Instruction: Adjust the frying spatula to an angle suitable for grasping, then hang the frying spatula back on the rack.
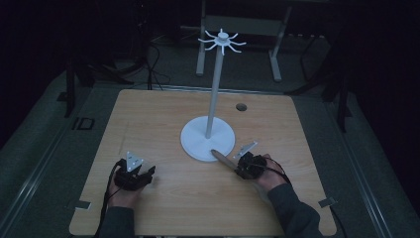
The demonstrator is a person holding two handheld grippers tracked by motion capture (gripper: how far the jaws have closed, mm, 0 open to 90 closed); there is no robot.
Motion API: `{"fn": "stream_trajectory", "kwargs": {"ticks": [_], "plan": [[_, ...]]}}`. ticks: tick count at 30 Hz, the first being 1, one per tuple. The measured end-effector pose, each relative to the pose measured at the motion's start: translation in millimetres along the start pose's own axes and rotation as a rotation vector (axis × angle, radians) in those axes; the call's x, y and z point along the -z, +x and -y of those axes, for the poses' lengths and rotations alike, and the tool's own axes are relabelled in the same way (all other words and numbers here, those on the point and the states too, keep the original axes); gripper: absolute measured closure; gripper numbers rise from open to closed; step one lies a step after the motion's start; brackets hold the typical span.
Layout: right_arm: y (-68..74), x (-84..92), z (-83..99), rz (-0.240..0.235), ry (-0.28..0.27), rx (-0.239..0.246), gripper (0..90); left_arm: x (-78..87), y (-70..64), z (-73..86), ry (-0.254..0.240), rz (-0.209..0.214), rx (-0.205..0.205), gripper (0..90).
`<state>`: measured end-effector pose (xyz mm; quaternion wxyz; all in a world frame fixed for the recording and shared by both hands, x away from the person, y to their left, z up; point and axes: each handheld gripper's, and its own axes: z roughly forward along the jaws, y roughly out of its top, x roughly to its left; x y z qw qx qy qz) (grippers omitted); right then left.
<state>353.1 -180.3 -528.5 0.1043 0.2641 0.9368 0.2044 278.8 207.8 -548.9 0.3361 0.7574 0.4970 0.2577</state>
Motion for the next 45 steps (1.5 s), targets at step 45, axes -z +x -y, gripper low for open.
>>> {"fn": "stream_trajectory", "kwargs": {"ticks": [45], "plan": [[-1.6,20.8,-13.7,0.092,-0.190,-0.079,73.9,2.5,1.5,-0.9,-0.028,0.002,0.007,45.0]]}}
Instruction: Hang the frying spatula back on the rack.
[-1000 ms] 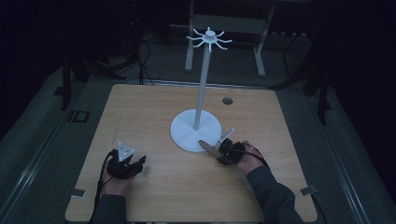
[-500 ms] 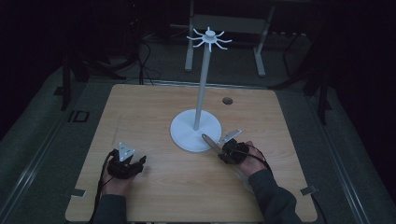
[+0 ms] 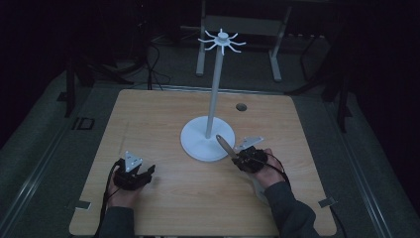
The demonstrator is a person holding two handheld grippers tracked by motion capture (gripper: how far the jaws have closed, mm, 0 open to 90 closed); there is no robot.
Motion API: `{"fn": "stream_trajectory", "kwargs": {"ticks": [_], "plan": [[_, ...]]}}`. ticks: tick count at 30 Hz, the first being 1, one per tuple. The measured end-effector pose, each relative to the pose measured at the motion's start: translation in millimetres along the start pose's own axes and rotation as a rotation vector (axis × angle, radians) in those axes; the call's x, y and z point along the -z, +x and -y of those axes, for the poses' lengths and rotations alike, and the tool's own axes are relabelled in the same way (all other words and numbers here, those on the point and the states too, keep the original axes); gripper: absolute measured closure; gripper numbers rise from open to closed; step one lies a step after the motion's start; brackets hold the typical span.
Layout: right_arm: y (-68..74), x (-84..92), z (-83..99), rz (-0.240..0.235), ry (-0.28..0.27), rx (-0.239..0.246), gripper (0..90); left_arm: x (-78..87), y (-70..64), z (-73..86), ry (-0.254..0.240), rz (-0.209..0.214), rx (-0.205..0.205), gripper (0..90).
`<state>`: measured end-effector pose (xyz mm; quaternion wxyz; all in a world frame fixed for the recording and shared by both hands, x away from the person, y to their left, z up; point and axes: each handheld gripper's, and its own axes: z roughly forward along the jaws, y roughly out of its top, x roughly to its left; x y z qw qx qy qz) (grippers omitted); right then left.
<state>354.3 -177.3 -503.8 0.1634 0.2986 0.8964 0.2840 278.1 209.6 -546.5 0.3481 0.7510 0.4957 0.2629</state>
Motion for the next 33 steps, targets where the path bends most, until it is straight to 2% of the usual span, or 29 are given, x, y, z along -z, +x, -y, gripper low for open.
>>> {"fn": "stream_trajectory", "kwargs": {"ticks": [13,21,33], "plan": [[-7.9,24.1,-10.5,0.039,-0.161,-0.063,73.8,0.1,0.8,-0.2,-0.003,-0.003,0.006,45.0],[-8.3,36.2,-19.5,0.071,-0.258,-0.087,73.9,0.6,1.3,-0.1,-0.006,-0.005,0.010,45.0],[-10.5,52.2,-37.1,0.082,-0.367,-0.103,73.9,1.1,2.0,-0.1,-0.010,-0.007,0.009,44.9]]}}
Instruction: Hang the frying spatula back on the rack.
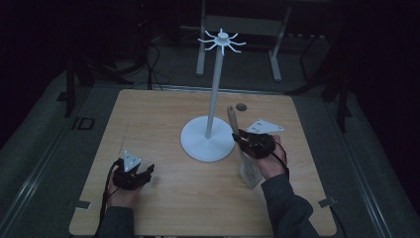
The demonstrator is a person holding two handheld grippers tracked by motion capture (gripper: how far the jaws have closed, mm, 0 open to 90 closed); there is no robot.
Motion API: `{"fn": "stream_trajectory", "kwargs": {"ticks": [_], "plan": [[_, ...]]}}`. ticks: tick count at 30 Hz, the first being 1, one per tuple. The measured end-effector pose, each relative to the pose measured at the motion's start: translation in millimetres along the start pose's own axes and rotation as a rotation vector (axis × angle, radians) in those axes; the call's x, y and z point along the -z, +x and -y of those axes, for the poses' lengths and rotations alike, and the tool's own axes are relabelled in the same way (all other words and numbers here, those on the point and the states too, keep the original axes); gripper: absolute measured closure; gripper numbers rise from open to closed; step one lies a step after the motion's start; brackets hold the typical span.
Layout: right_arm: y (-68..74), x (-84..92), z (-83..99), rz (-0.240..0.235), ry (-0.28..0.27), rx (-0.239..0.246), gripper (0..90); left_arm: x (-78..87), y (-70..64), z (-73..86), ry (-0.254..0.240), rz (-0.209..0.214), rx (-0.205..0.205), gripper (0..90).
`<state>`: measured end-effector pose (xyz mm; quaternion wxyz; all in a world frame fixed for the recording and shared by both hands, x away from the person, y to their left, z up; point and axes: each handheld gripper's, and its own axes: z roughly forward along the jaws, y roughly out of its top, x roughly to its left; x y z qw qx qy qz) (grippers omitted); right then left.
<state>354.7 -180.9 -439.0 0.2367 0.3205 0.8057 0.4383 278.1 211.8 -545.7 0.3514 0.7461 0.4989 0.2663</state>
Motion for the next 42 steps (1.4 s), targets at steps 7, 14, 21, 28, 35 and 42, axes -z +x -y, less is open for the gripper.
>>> {"fn": "stream_trajectory", "kwargs": {"ticks": [7,14,21,28,35,42], "plan": [[-2.4,2.6,-10.8,-0.007,-0.044,-0.010,73.9,0.5,0.6,0.0,0.000,0.000,0.003,44.9],[-5.9,1.3,-20.3,-0.004,-0.061,-0.021,73.9,0.5,1.0,0.0,0.000,-0.001,0.004,44.7],[-7.9,2.0,-29.7,-0.005,-0.085,-0.015,73.9,0.7,1.3,0.0,-0.003,-0.002,0.005,44.6],[-10.6,2.4,-35.1,-0.005,-0.099,-0.028,73.9,1.0,1.8,0.1,-0.005,-0.003,0.008,44.6],[-13.8,6.7,-42.4,-0.005,-0.118,-0.038,73.9,1.2,2.0,0.2,-0.005,-0.006,0.009,44.6],[-18.5,11.0,-53.1,-0.004,-0.146,-0.048,74.0,1.6,2.6,0.2,-0.006,-0.007,0.009,44.6]]}}
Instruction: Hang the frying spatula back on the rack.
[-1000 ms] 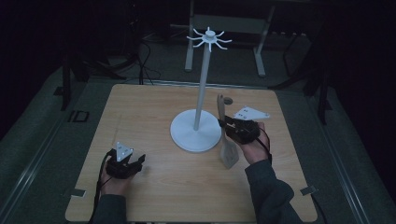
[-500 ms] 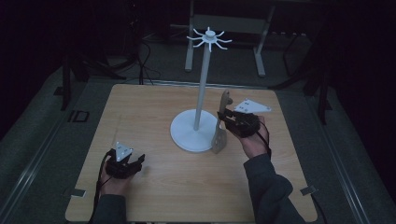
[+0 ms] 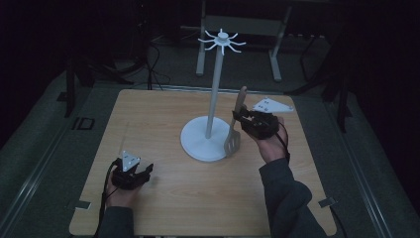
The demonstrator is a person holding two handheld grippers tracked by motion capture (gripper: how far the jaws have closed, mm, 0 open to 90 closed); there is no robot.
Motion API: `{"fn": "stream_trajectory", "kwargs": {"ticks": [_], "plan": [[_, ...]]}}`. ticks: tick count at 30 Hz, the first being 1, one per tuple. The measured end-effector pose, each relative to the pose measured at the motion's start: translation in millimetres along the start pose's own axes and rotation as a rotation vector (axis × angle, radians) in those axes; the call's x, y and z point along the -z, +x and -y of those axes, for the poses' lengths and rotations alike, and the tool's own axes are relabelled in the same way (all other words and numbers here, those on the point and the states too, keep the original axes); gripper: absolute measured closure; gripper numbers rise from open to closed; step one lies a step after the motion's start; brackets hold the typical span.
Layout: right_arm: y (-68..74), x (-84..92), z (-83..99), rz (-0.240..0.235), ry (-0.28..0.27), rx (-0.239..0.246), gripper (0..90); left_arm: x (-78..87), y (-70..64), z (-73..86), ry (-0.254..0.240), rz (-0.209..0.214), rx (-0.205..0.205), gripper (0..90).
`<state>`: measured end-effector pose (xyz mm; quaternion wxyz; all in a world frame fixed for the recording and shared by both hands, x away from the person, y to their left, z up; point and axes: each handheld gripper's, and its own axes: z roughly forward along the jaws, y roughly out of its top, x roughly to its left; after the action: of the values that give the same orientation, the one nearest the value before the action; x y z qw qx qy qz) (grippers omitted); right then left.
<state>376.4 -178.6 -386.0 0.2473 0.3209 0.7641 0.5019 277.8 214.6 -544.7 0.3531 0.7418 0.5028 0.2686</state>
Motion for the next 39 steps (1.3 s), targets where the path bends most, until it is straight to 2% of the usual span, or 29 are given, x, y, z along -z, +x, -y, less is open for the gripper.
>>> {"fn": "stream_trajectory", "kwargs": {"ticks": [9,16,39], "plan": [[-3.9,1.4,-18.8,0.000,-0.042,-0.022,73.9,0.3,0.7,0.1,-0.005,-0.003,0.006,44.6],[-5.9,2.0,-33.2,-0.003,-0.047,-0.020,73.9,1.2,1.6,0.2,-0.007,-0.002,0.009,44.5],[-7.9,2.3,-53.4,-0.020,-0.077,-0.038,73.9,0.6,1.5,0.3,-0.006,-0.004,0.008,44.0]]}}
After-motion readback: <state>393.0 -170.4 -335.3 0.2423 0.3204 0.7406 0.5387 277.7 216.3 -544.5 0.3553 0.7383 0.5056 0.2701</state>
